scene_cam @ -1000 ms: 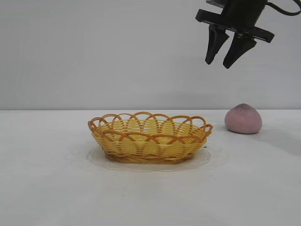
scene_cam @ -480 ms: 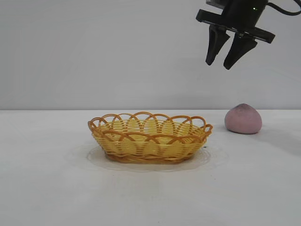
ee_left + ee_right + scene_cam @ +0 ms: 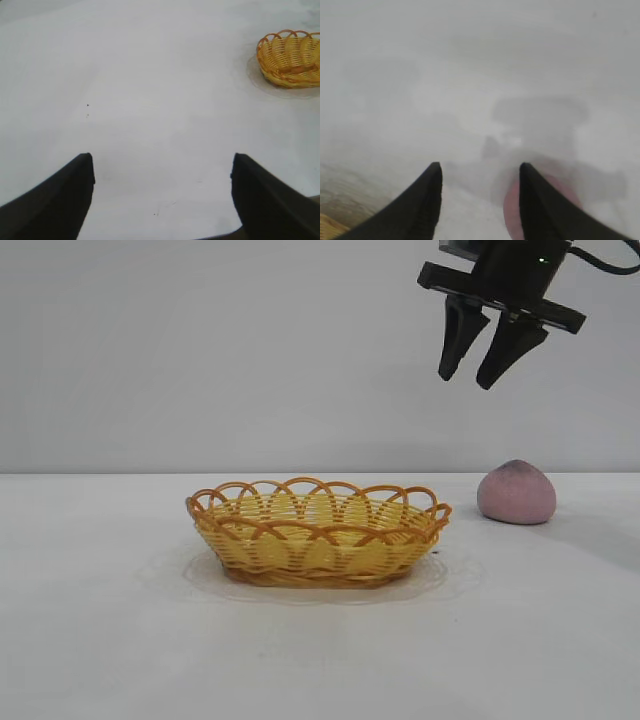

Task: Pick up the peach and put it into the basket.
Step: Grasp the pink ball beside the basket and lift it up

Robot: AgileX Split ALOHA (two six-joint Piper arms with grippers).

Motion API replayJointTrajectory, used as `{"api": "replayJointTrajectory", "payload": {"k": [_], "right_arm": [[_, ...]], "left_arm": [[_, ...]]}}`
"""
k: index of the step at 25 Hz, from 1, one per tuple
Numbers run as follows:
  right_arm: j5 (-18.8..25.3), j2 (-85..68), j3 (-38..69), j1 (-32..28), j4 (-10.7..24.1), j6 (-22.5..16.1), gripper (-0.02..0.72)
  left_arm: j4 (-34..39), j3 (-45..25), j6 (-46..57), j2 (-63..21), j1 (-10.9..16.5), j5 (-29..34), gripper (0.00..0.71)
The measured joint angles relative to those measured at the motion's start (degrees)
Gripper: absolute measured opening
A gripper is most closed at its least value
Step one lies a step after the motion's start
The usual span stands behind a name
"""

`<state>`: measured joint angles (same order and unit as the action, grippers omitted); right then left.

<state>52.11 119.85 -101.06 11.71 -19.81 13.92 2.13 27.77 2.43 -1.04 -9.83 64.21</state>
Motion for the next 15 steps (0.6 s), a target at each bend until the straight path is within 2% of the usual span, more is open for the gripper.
{"api": "replayJointTrajectory", "payload": {"k": [5, 7, 9, 11, 13, 15], "right_arm": [[1.09, 0.00, 0.00, 0.00, 3.28, -0.56, 0.344], [2.56, 0.00, 0.00, 0.00, 6.07, -2.11, 0.344], [4.48, 0.00, 0.00, 0.00, 9.51, -3.83, 0.344], [6.67, 0.00, 0.00, 0.00, 12.03, -5.07, 0.344], [8.09, 0.08, 0.00, 0.00, 13.21, -5.78, 0.344], [8.93, 0.63, 0.00, 0.00, 13.49, -5.78, 0.344]], "left_arm": [[0.00, 0.00, -0.10, 0.00, 0.58, 0.00, 0.504], [0.00, 0.00, -0.10, 0.00, 3.32, 0.00, 0.504], [0.00, 0.00, -0.10, 0.00, 7.78, 0.00, 0.504], [0.10, 0.00, -0.10, 0.00, 11.05, 0.00, 0.504], [0.10, 0.00, -0.10, 0.00, 13.05, 0.00, 0.504], [0.10, 0.00, -0.10, 0.00, 13.65, 0.00, 0.504]]}}
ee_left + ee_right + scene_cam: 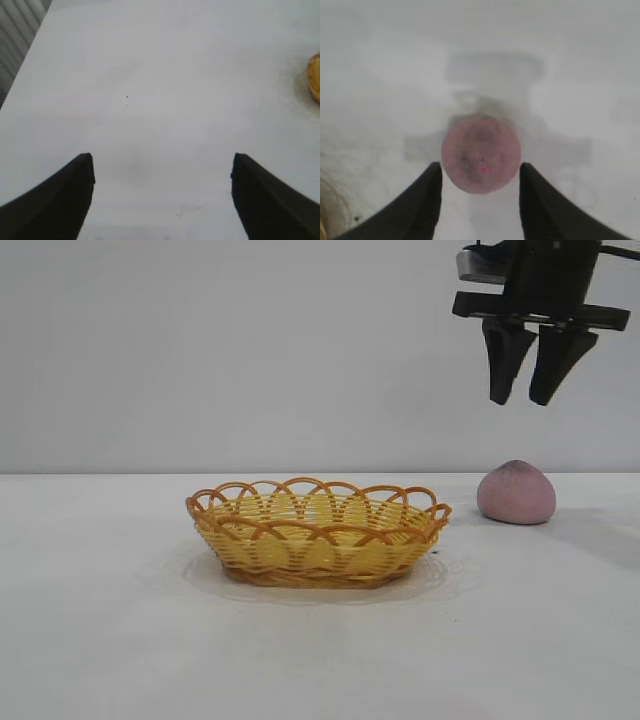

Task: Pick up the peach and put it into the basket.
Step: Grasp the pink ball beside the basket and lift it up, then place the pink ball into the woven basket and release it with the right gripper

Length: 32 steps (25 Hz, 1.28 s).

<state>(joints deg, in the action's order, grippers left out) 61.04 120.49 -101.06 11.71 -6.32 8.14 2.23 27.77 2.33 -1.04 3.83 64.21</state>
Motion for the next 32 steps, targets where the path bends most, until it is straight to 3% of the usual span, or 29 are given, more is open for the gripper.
{"api": "replayJointTrajectory", "payload": {"k": [5, 9, 12, 16, 21, 32], "right_arm": [[0.38, 5.55, 0.00, 0.00, 0.00, -0.21, 0.344], [-0.26, 9.93, 0.00, 0.00, -0.69, 1.21, 0.107], [-1.13, 6.78, -0.09, 0.40, -2.16, 2.76, 0.000], [-1.01, -1.90, -0.09, 3.94, -5.85, 6.34, 0.000], [3.59, -8.90, -0.13, 11.32, -10.58, 8.49, 0.000], [7.11, -0.78, 1.01, 22.20, -10.73, 8.01, 0.000]], "left_arm": [[0.00, 0.00, 0.00, 0.00, 0.03, 0.00, 0.504], [0.00, 0.00, 0.00, 0.00, 0.03, 0.00, 0.504], [0.00, 0.00, 0.00, 0.00, 0.03, 0.00, 0.504], [0.00, 0.00, 0.00, 0.00, 0.03, 0.00, 0.504], [0.00, 0.00, 0.00, 0.00, 0.03, 0.00, 0.504], [0.00, 0.00, 0.00, 0.00, 0.03, 0.00, 0.504]]}}
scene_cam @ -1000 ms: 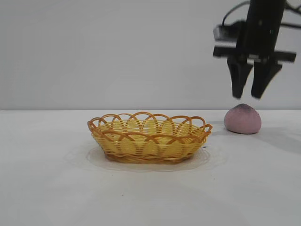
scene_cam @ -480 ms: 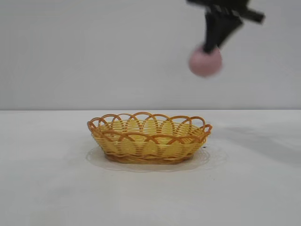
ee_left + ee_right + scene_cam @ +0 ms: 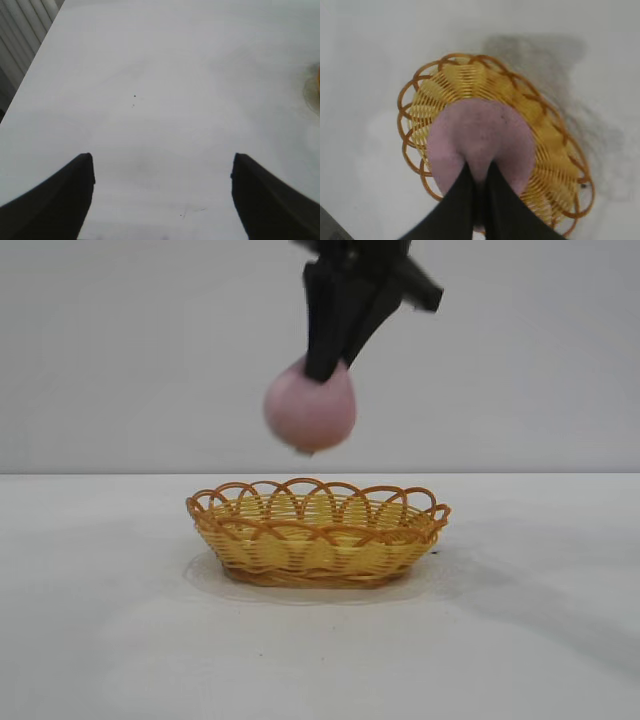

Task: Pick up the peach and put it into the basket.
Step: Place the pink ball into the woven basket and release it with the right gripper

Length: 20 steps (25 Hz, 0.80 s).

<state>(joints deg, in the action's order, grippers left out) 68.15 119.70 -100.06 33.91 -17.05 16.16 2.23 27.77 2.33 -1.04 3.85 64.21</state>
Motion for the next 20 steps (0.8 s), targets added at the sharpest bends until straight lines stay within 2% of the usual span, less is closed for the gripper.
{"api": "replayJointTrajectory", "payload": {"k": [7, 8, 9, 14, 17, 18, 20], "right_arm": [[0.39, 4.04, 0.00, 0.34, 0.69, -0.43, 0.000], [0.39, 4.27, 0.00, 0.34, 1.15, -0.88, 0.057], [0.39, 4.53, 0.00, 0.34, 1.53, -1.30, 0.057], [0.39, 4.96, 0.00, 0.34, 1.90, -2.05, 0.267], [0.64, 4.96, 0.00, 0.34, 1.90, -3.04, 0.262], [0.89, 4.96, 0.00, 0.34, 1.90, -3.36, 0.303], [1.38, 4.35, 0.00, 0.34, 2.01, -4.29, 0.288]], "left_arm": [[0.00, 0.00, 0.00, 0.00, 0.00, 0.00, 0.504], [0.00, 0.00, 0.00, 0.00, 0.00, 0.00, 0.504], [0.00, 0.00, 0.00, 0.00, 0.00, 0.00, 0.504], [0.00, 0.00, 0.00, 0.00, 0.00, 0.00, 0.504], [0.00, 0.00, 0.00, 0.00, 0.00, 0.00, 0.504], [0.00, 0.00, 0.00, 0.00, 0.00, 0.00, 0.504], [0.00, 0.00, 0.00, 0.00, 0.00, 0.00, 0.504]]}}
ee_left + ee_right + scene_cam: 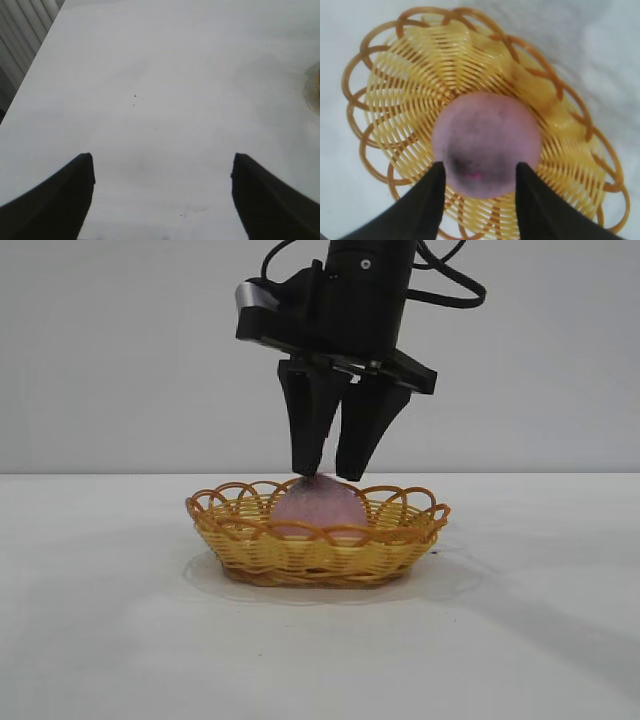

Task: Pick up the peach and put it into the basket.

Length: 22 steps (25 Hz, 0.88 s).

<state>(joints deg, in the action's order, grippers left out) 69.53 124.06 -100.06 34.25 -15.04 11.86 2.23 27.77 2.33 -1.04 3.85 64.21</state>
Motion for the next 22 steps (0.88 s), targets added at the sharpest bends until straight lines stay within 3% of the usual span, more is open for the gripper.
{"api": "replayJointTrajectory", "payload": {"k": [6, 8, 12, 15, 22], "right_arm": [[0.34, -5.06, 0.00, 0.00, 0.95, -4.17, 0.288], [0.54, -6.66, 0.00, 0.00, 2.81, -5.71, 0.288], [0.91, -8.74, 0.00, -1.26, 10.01, -9.03, 0.288], [0.91, -8.97, 0.00, -6.16, 12.64, -10.69, 0.288], [-1.47, -5.62, 0.00, -22.54, 13.34, -12.46, 0.288]], "left_arm": [[0.00, 0.00, 0.00, 0.00, 0.00, 0.00, 0.504], [0.00, 0.00, 0.00, 0.00, 0.00, 0.00, 0.504], [0.00, 0.00, 0.00, 0.00, 0.00, 0.00, 0.504], [0.00, 0.00, 0.00, 0.00, 0.00, 0.00, 0.504], [0.10, 0.00, 0.00, 0.00, 0.00, 0.00, 0.504]]}}
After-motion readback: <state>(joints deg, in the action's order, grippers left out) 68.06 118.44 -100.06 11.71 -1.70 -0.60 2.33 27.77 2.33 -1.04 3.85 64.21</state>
